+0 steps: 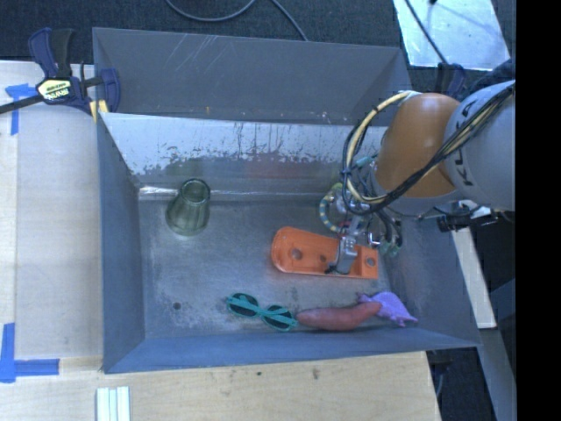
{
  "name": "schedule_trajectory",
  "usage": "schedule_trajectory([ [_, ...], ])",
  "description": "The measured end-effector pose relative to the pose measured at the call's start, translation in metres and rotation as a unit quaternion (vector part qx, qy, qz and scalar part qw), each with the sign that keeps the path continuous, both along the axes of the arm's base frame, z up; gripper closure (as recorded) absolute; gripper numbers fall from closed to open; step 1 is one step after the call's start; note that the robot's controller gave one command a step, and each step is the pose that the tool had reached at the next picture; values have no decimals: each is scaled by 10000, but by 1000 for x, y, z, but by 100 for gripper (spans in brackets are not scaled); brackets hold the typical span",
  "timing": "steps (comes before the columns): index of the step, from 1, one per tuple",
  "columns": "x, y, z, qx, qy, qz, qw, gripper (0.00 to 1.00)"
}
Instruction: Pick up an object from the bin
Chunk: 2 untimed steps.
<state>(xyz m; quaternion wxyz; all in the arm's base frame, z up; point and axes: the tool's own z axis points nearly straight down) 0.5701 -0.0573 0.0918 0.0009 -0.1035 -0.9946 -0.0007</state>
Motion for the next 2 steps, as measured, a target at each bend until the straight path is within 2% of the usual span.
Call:
schedule_trajectory([
  [1, 4, 2, 26, -15, -52, -336, 9994, 0],
  [2, -9, 20, -7, -7, -28, -809, 9967, 0],
])
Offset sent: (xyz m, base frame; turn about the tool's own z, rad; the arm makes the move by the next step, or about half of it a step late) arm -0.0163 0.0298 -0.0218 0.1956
